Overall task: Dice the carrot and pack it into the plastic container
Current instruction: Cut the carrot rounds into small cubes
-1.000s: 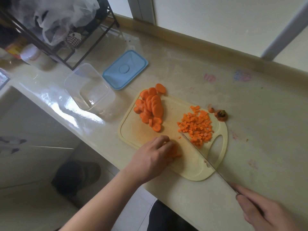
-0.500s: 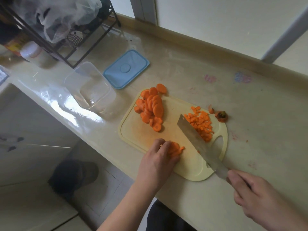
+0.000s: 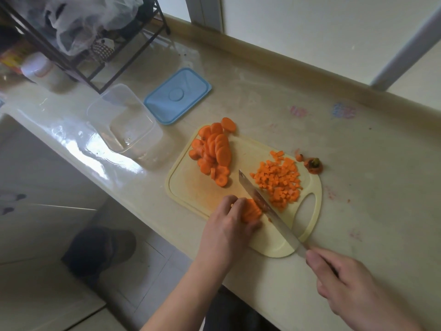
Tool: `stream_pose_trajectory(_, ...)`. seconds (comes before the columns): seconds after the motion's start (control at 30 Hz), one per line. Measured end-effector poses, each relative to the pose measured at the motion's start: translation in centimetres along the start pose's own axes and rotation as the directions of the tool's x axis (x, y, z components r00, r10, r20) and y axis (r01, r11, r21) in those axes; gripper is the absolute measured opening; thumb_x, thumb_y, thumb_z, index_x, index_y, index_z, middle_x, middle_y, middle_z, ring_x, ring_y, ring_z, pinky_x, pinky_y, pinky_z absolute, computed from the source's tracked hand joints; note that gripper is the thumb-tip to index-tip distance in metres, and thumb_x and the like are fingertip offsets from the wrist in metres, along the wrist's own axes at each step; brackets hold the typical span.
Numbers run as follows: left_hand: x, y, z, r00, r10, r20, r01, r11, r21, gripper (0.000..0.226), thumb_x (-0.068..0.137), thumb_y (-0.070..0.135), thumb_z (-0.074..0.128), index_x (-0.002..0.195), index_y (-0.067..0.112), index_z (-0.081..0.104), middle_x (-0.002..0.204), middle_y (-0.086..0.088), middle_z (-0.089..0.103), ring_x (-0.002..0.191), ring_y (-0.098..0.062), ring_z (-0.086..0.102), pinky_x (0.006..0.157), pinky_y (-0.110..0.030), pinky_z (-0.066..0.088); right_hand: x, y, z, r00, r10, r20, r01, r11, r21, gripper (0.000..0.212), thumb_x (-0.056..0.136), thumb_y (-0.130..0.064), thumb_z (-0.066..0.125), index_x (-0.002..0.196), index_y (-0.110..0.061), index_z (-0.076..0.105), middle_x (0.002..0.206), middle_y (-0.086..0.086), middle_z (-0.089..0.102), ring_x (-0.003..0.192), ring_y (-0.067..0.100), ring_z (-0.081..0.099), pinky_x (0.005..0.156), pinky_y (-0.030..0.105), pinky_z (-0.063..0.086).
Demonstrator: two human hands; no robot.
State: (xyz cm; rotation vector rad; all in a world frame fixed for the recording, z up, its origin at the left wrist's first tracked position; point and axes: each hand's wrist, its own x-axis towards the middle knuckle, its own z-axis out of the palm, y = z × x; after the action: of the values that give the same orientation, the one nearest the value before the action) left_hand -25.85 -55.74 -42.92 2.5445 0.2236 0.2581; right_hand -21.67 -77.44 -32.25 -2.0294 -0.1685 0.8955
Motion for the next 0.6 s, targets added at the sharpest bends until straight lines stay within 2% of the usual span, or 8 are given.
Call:
stream_pose_trajectory(0.07,0.2,-0.5,-0.1,0.999,0.04,-0.007,-0.04,0.999,0.009,0.051,0.086,0.053,0.062,0.118,0.014,0.06,0.11,-0.009,0.061,0.076,-0.027,0.066,0.06,-0.033,0.059,0.0,0.2,-0.1,1.0,0.024,0.0,-0.024,0.999,0.044,0.029,0.086,-0.053,0.041,0.064,-0.046,0.058,0.046,0.0,0.039,0.037,0.006,0.036,0.042,0.015,0.032)
stream_pose_trajectory(0.13,0.5,-0.8,-0.3,0.997,0.079,-0.009,-0.079,0.996,0.047,0.055,0.087,0.057,0.061,0.118,0.012,0.062,0.11,-0.01,0.062,0.079,-0.026,0.066,0.061,-0.034,0.06,0.1,0.5,-0.2,0.999,0.047,0.012,-0.047,0.996,0.071,0.044,0.087,-0.063,0.04,0.067,-0.027,0.056,0.048,0.001,0.037,0.039,0.011,0.034,0.041,0.018,0.029)
stream_pose_trajectory(0.2,0.8,-0.8,-0.8,0.995,0.098,-0.034,-0.095,0.991,0.092,0.056,0.088,0.058,0.061,0.117,0.01,0.068,0.111,-0.01,0.064,0.087,-0.026,0.066,0.068,-0.034,0.059,0.3,0.6,-0.2,0.997,0.083,-0.004,-0.082,0.991,0.108,0.052,0.084,-0.067,0.039,0.066,-0.021,0.053,0.049,0.001,0.036,0.04,0.013,0.031,0.04,0.02,0.027)
stream_pose_trajectory(0.27,1.4,-0.2,-1.1,0.986,0.139,-0.093,-0.13,0.986,0.1,0.045,0.091,0.049,0.064,0.111,0.01,0.073,0.109,-0.009,0.066,0.091,-0.027,0.065,0.072,-0.035,0.057,0.6,0.5,-0.3,0.995,0.1,-0.017,-0.095,0.979,0.178,0.049,0.086,-0.06,0.04,0.064,-0.018,0.051,0.052,0.004,0.034,0.041,0.015,0.028,0.041,0.02,0.023)
stream_pose_trajectory(0.33,2.5,0.7,-0.8,0.967,0.219,-0.129,-0.211,0.975,0.071,0.026,0.093,0.033,0.068,0.103,0.01,0.074,0.102,-0.008,0.067,0.085,-0.027,0.062,0.069,-0.038,0.053,0.8,0.4,-0.4,0.995,0.092,-0.037,-0.081,0.971,0.223,0.054,0.086,-0.066,0.037,0.064,-0.019,0.053,0.053,0.007,0.032,0.042,0.015,0.026,0.04,0.018,0.022)
stream_pose_trajectory(0.4,3.5,1.7,-0.1,0.948,0.291,-0.126,-0.288,0.957,0.041,0.014,0.091,0.022,0.072,0.099,0.011,0.075,0.098,-0.007,0.067,0.08,-0.028,0.059,0.066,-0.039,0.05,1.1,-0.1,-0.4,0.996,0.074,-0.053,-0.058,0.966,0.251,0.046,0.08,-0.07,0.043,0.061,-0.031,0.059,0.054,0.008,0.032,0.042,0.016,0.027,0.04,0.017,0.023)
stream_pose_trajectory(0.5,4.7,2.6,1.0,0.934,0.344,-0.092,-0.342,0.939,0.041,0.01,0.089,0.02,0.073,0.095,0.012,0.074,0.096,-0.004,0.067,0.078,-0.03,0.059,0.065,-0.039,0.049,1.4,-0.6,-0.6,0.996,0.057,-0.064,-0.036,0.956,0.29,0.041,0.084,-0.068,0.042,0.06,-0.04,0.06,0.054,0.008,0.034,0.041,0.016,0.029,0.041,0.018,0.025)
stream_pose_trajectory(0.6,5.1,2.9,1.7,0.938,0.338,-0.074,-0.334,0.94,0.071,0.011,0.09,0.024,0.069,0.093,0.014,0.073,0.095,-0.003,0.066,0.079,-0.029,0.058,0.065,-0.04,0.049,1.5,-0.7,-0.9,0.996,0.028,-0.086,-0.003,0.959,0.285,0.045,0.082,-0.071,0.042,0.059,-0.035,0.058,0.052,0.006,0.034,0.041,0.016,0.029,0.042,0.02,0.025)
